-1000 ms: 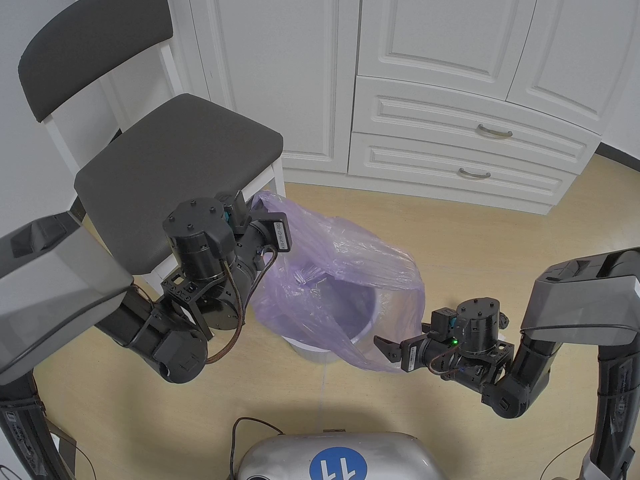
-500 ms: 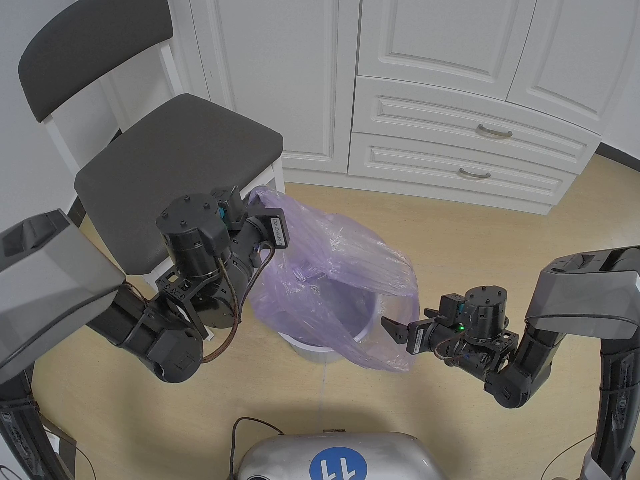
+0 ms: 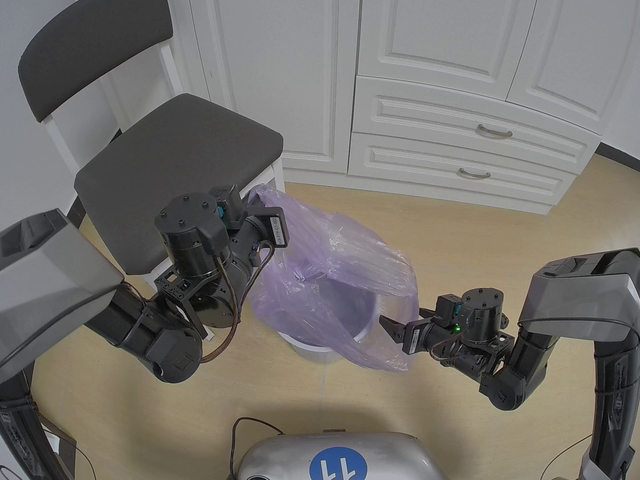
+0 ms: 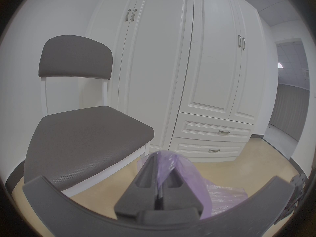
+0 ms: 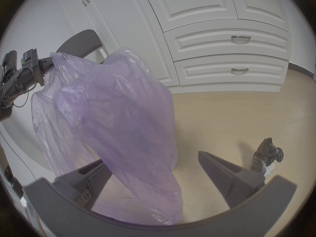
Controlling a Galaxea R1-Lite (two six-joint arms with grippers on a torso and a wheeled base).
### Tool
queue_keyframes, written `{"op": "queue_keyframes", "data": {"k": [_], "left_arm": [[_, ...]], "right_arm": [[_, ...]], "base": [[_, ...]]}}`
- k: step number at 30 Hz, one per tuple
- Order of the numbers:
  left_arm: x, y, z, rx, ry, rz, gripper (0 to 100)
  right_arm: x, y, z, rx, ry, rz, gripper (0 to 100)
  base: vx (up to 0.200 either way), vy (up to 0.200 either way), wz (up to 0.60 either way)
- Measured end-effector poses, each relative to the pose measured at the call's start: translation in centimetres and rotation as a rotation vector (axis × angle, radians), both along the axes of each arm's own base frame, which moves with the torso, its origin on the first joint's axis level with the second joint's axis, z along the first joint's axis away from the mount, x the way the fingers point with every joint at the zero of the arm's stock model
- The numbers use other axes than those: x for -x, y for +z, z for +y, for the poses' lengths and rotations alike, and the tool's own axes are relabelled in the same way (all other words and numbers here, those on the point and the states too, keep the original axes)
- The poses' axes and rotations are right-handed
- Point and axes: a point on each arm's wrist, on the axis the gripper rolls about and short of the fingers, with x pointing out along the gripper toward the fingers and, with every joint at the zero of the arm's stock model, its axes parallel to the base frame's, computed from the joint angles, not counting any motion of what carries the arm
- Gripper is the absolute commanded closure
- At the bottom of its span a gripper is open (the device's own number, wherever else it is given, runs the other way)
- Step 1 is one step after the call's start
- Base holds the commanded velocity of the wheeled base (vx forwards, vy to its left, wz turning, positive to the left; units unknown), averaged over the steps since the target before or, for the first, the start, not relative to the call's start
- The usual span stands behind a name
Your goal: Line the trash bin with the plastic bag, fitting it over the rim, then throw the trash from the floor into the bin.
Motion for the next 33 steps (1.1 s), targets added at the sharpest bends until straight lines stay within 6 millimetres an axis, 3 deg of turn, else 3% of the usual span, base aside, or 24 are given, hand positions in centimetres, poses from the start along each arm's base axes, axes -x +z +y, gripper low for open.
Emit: {"op": "queue_keyframes", "data": {"k": [7,12,24,33], "left_arm": [[0.1,0.2,0.0,0.003,0.0,-0.005,100],[0.1,0.2,0.1,0.003,0.0,-0.005,100],[0.3,0.8,1.3,-0.006,0.009,-0.01,100],[0.2,1.6,3.6,-0.011,-0.003,-0.039,100]], "right_arm": [[-0.1,0.0,0.0,-0.004,-0.004,-0.006,100],[0.1,1.2,-0.3,-0.014,-0.013,-0.03,100],[1.9,7.9,-2.1,-0.046,-0.049,-0.119,100],[5.8,13.9,-4.2,0.086,-0.15,-0.151,100]], "base": [[0.0,0.0,0.0],[0.0,0.0,0.0],[0.0,0.0,0.0],[0.0,0.0,0.0]]}}
